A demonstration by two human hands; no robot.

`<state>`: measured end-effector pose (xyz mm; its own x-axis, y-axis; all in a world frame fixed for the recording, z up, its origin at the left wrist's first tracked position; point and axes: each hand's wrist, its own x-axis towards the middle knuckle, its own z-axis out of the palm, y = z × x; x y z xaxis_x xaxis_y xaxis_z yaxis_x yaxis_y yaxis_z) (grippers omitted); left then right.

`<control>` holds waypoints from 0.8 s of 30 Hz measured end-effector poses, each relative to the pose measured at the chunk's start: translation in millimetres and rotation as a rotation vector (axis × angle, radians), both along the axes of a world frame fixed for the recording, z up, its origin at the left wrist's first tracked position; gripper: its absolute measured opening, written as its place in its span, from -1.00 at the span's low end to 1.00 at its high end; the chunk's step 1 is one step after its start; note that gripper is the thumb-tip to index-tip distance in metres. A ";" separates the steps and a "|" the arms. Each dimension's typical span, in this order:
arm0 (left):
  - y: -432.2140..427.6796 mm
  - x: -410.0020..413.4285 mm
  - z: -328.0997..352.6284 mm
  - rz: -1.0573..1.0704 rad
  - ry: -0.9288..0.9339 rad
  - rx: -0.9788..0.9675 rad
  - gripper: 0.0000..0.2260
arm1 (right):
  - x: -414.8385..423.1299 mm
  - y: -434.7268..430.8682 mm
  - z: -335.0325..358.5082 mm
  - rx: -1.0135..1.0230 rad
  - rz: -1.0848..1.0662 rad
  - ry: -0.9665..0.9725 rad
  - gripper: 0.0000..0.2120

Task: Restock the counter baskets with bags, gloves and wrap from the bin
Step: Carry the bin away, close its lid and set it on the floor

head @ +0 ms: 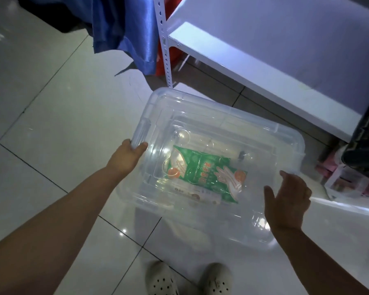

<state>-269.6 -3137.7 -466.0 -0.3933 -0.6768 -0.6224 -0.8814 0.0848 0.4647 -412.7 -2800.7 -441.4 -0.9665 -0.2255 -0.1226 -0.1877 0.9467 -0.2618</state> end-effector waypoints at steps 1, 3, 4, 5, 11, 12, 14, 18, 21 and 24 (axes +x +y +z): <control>2.3 -0.2 -1.1 0.058 0.042 0.035 -0.55 | -1.6 1.3 -0.9 -0.004 -0.027 -0.016 -0.50; 3.6 -1.7 -1.0 0.100 0.088 -0.067 -0.52 | -3.6 3.5 -2.7 -0.013 -0.066 -0.030 -0.48; 3.4 -2.4 -0.6 0.072 0.083 -0.156 -0.53 | -4.9 4.1 -3.1 -0.016 -0.079 -0.027 -0.48; 3.8 -3.0 0.2 0.038 0.075 -0.232 -0.57 | -6.6 4.4 -3.5 -0.028 -0.107 -0.025 -0.48; 15.8 -6.9 -1.6 0.060 0.109 -0.227 -0.62 | -17.1 11.3 -13.3 -0.255 -0.509 -0.280 -0.58; 17.0 -7.1 -2.1 0.078 0.112 -0.219 -0.62 | -18.0 13.8 -14.2 -0.252 -0.523 -0.329 -0.59; 19.0 -6.1 -2.9 0.085 0.111 -0.246 -0.63 | -20.3 19.1 -15.5 -0.247 -0.515 -0.398 -0.60; 27.0 -4.9 -1.8 0.066 0.134 -0.343 -0.79 | -26.1 28.2 -15.2 -0.286 -0.513 -0.477 -0.69; 25.9 -1.0 0.4 0.139 0.163 -0.235 -0.72 | -31.4 32.5 -13.0 -0.322 -0.507 -0.542 -0.69; 30.3 19.9 2.3 0.200 0.017 -0.116 -0.54 | -34.6 35.9 -7.1 -0.342 -0.493 -0.611 -0.68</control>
<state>-249.7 -3107.5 -463.7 -0.2541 -0.8091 -0.5299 -0.8780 -0.0369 0.4773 -447.3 -2764.8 -448.5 -0.7503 0.0836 -0.6557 0.4917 0.7337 -0.4690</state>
